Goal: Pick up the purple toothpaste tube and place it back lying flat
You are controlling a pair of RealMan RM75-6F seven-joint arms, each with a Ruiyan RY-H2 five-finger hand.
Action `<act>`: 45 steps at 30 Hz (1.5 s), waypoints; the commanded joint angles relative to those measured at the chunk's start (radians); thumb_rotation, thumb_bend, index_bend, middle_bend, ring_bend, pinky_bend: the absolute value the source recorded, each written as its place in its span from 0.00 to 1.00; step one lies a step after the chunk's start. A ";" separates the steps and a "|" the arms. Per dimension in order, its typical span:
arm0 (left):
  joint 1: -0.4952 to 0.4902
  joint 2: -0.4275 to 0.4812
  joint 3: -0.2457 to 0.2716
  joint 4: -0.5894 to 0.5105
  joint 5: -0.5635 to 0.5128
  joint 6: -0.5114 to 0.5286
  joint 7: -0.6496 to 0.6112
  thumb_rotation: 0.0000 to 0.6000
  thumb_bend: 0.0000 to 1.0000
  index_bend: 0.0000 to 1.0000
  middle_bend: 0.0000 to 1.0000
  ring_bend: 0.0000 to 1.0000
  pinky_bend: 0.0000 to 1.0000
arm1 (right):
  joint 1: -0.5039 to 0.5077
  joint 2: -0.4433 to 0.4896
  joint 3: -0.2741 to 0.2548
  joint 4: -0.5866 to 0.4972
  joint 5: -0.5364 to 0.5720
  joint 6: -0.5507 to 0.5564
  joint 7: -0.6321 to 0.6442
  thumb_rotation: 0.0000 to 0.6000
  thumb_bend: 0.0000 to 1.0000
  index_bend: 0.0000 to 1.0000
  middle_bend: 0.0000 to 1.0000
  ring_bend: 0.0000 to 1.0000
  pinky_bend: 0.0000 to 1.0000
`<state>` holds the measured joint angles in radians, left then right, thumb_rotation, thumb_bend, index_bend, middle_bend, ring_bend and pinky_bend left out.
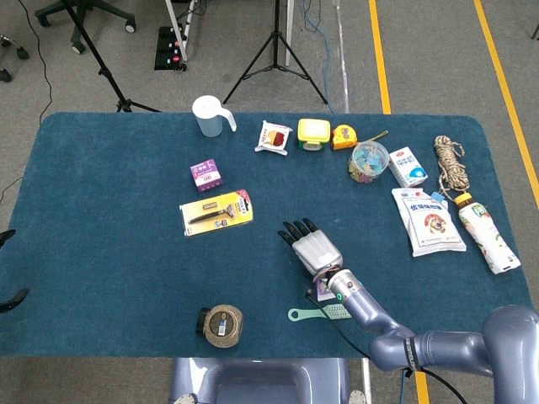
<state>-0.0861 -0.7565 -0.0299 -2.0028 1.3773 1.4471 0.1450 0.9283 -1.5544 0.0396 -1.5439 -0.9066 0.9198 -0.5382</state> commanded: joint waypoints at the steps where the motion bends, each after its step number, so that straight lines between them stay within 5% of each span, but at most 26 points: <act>1: 0.002 0.002 0.000 -0.003 0.002 0.002 0.001 1.00 0.18 0.11 0.02 0.01 0.00 | -0.009 -0.005 -0.006 0.014 -0.010 0.009 -0.010 1.00 0.30 0.00 0.00 0.00 0.00; 13: 0.005 0.012 0.002 -0.023 0.013 0.004 0.015 1.00 0.18 0.10 0.01 0.01 0.00 | -0.043 0.011 -0.025 0.049 -0.022 0.009 -0.032 1.00 0.30 0.00 0.00 0.00 0.00; 45: -0.005 0.023 -0.003 -0.052 0.041 -0.004 0.032 1.00 0.18 0.10 0.01 0.01 0.00 | -0.126 0.091 -0.042 -0.070 -0.038 0.046 -0.074 1.00 0.30 0.00 0.00 0.00 0.00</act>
<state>-0.0911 -0.7335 -0.0331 -2.0549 1.4184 1.4435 0.1768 0.8030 -1.4695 -0.0065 -1.6053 -0.9419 0.9669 -0.6149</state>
